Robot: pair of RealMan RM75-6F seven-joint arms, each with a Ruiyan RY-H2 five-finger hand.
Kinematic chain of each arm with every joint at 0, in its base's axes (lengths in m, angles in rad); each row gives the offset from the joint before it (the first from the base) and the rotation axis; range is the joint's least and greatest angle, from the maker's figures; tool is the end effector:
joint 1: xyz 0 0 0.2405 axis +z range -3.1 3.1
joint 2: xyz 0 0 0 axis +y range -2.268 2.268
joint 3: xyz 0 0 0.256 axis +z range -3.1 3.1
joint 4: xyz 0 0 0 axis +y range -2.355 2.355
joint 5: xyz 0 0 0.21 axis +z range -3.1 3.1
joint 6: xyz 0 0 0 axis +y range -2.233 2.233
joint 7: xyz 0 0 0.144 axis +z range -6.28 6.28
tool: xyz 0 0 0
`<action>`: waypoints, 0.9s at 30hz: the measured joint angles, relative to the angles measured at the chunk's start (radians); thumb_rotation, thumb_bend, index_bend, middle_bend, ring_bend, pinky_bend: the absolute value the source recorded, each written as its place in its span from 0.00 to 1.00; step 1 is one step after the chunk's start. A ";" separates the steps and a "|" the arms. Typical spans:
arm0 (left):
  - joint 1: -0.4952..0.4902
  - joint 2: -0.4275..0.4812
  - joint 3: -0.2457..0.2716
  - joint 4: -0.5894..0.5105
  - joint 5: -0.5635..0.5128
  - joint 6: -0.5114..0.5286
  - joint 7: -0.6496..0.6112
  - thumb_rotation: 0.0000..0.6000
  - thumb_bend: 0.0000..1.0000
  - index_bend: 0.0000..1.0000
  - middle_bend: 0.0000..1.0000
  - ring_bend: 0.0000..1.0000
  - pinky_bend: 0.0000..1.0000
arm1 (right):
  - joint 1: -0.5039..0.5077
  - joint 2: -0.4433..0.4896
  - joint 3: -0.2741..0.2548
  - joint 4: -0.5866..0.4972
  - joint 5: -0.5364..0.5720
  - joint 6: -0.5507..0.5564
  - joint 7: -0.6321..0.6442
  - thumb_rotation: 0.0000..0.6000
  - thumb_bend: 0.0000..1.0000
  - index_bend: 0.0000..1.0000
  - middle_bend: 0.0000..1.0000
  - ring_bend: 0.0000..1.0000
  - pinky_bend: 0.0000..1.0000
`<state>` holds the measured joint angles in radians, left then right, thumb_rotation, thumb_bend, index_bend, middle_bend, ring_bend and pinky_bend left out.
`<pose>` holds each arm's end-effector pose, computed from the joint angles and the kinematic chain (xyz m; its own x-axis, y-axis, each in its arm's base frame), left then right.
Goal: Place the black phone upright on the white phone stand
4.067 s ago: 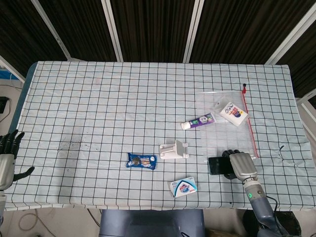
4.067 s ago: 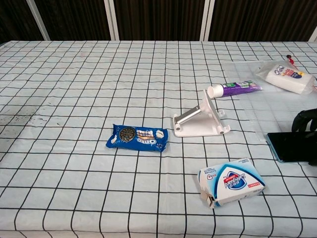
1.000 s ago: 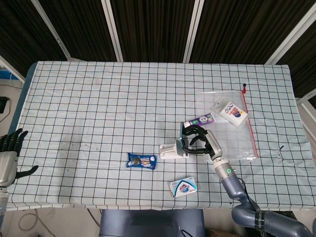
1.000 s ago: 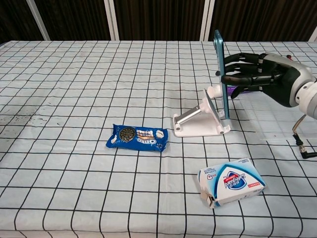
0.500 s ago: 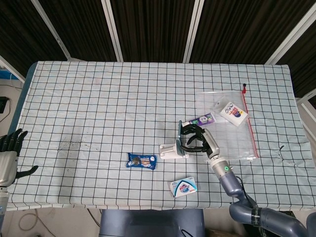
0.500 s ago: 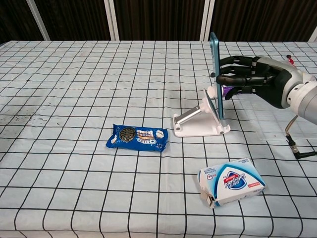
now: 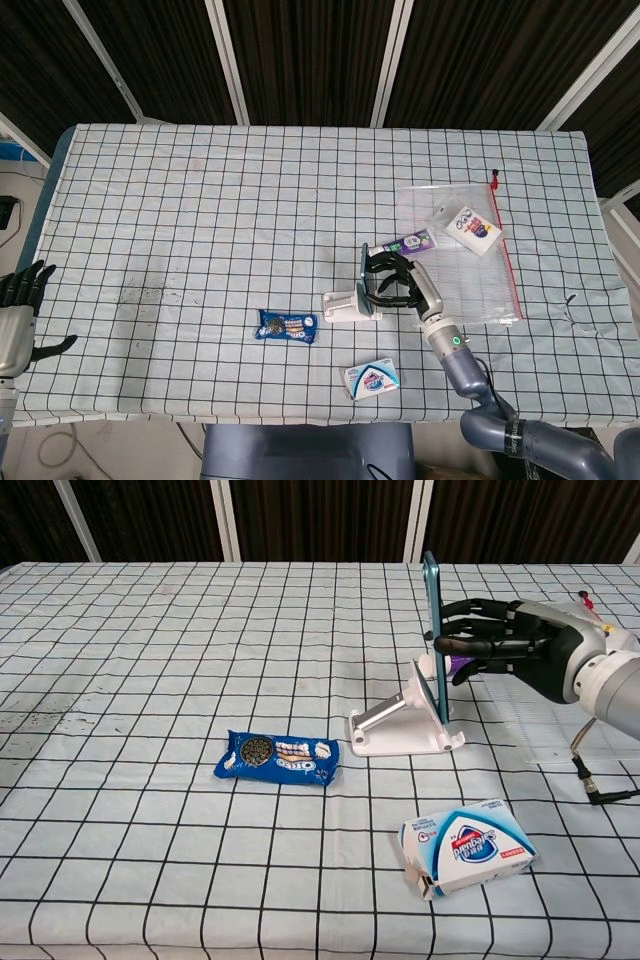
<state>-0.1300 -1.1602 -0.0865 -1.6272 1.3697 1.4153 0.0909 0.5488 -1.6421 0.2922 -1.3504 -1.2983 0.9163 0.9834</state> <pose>-0.3133 0.2014 0.1465 0.4076 0.0309 0.9126 0.9100 0.0701 -0.4087 -0.1866 -0.3334 -0.0239 -0.7408 -0.3555 0.5700 -0.6437 0.1333 -0.7535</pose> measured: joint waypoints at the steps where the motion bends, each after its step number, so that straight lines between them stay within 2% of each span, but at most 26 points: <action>1: 0.000 0.001 0.000 0.000 0.000 0.000 -0.001 1.00 0.00 0.00 0.00 0.00 0.00 | -0.001 -0.001 -0.001 0.001 0.001 0.001 -0.001 1.00 0.40 0.59 0.56 0.47 0.53; 27: -0.001 0.004 0.001 -0.002 -0.001 -0.001 -0.008 1.00 0.00 0.00 0.00 0.00 0.00 | -0.013 -0.038 -0.021 0.033 -0.001 0.029 -0.023 1.00 0.40 0.59 0.56 0.47 0.47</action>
<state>-0.1306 -1.1563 -0.0855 -1.6291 1.3691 1.4140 0.0825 0.5356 -1.6800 0.2709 -1.3176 -1.2997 0.9452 0.9606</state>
